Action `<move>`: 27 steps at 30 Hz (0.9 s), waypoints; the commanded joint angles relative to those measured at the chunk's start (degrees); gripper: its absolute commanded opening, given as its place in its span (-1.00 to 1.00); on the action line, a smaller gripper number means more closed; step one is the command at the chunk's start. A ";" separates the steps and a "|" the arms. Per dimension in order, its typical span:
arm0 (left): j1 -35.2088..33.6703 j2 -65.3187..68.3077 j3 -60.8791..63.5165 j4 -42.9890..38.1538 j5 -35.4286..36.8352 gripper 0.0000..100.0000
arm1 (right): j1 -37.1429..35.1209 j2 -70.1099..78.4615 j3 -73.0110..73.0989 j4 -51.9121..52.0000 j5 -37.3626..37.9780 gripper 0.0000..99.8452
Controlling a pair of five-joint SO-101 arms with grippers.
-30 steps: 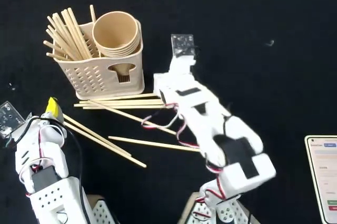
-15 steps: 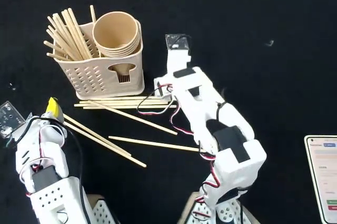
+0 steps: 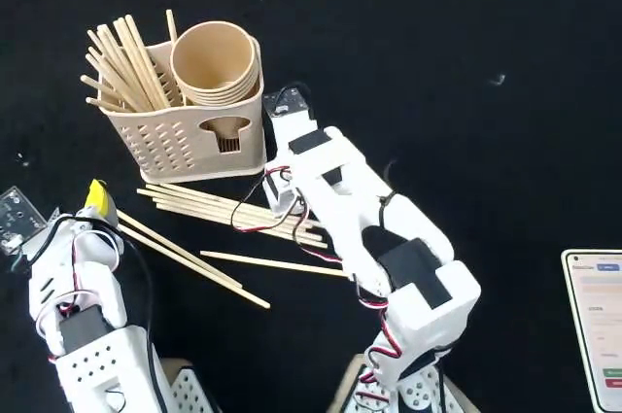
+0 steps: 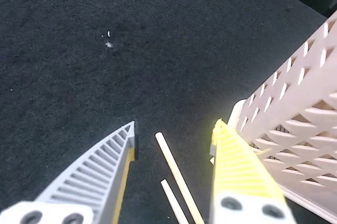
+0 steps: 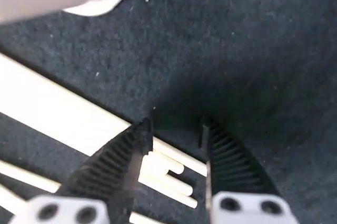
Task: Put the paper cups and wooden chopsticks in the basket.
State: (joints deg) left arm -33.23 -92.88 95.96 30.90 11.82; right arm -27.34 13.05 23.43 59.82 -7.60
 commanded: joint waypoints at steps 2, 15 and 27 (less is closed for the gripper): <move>0.57 -0.70 -0.31 -0.18 -0.53 -0.53 | -2.73 -6.81 5.05 4.75 5.71 -0.69; 0.57 -0.70 -0.66 0.09 -0.53 -0.53 | -5.01 -33.54 17.80 0.44 19.08 -0.69; 0.48 -0.70 -0.48 0.00 -0.53 -0.53 | -0.97 -30.02 24.48 -12.22 9.58 -0.69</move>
State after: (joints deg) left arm -33.23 -92.88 95.96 30.90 11.82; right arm -31.21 -16.31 47.78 49.80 2.77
